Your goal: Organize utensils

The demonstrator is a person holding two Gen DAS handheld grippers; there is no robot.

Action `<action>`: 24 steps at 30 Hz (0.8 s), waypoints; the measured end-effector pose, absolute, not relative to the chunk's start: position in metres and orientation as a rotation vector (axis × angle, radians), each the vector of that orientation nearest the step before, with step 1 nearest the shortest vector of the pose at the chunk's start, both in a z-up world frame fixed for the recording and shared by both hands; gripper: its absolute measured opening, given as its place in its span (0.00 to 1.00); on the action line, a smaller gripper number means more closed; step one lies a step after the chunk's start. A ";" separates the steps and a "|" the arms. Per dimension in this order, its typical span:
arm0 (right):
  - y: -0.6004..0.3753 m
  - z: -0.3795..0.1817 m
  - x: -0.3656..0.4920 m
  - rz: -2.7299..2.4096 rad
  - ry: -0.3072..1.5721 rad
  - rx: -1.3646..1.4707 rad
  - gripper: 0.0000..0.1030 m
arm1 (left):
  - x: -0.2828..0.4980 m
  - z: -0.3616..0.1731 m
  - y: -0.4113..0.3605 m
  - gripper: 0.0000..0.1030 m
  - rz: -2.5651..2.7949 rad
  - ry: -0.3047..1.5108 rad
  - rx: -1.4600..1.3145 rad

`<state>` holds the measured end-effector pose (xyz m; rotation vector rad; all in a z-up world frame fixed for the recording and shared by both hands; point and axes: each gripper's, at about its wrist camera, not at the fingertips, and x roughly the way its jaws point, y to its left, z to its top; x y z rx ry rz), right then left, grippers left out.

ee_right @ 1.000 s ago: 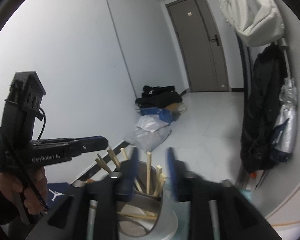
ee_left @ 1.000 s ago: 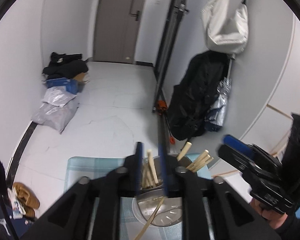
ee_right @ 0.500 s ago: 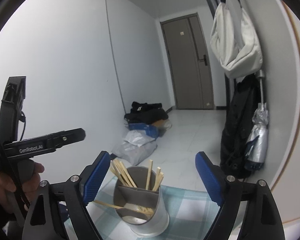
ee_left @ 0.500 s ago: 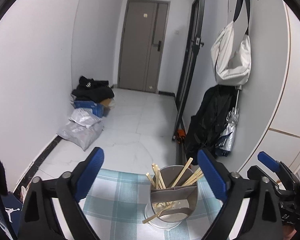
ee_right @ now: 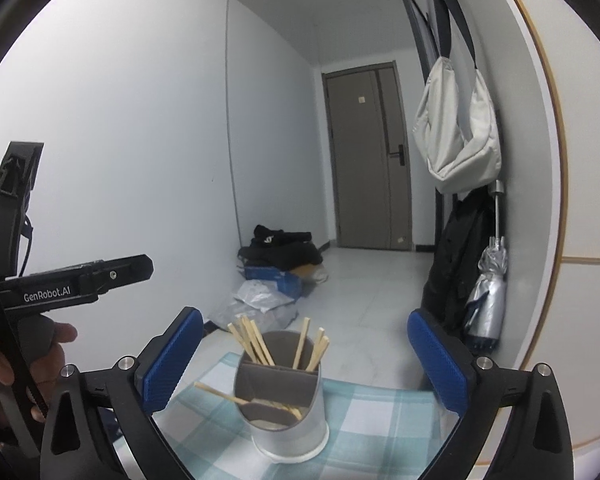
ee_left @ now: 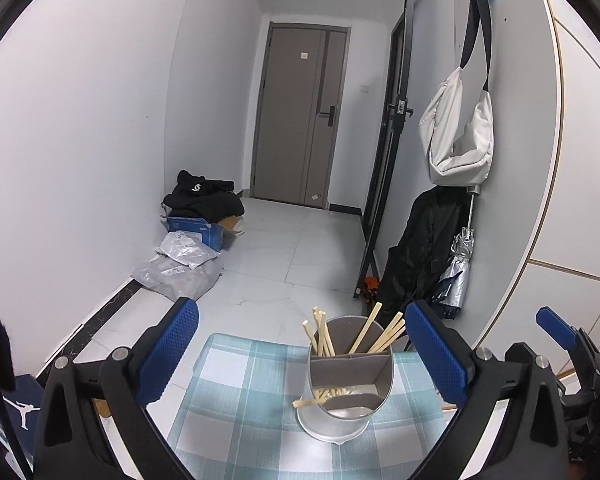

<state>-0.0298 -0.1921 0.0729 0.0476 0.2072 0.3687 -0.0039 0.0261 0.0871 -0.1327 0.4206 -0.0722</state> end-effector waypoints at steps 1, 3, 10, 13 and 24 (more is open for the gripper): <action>-0.191 0.072 -0.032 0.367 0.207 0.043 1.00 | -0.005 0.085 0.026 0.99 -0.081 0.426 -0.134; -0.188 0.070 -0.037 0.370 0.212 0.031 1.00 | -0.011 0.083 0.026 0.99 -0.080 0.426 -0.130; -0.187 0.062 -0.052 0.352 0.216 0.032 1.00 | -0.024 0.077 0.025 0.99 -0.070 0.419 -0.129; -0.188 0.058 -0.054 0.344 0.227 0.040 1.00 | -0.029 0.075 0.025 0.99 -0.059 0.413 -0.122; -0.186 0.055 -0.059 0.343 0.220 0.046 1.00 | -0.036 0.071 0.029 0.99 -0.055 0.423 -0.122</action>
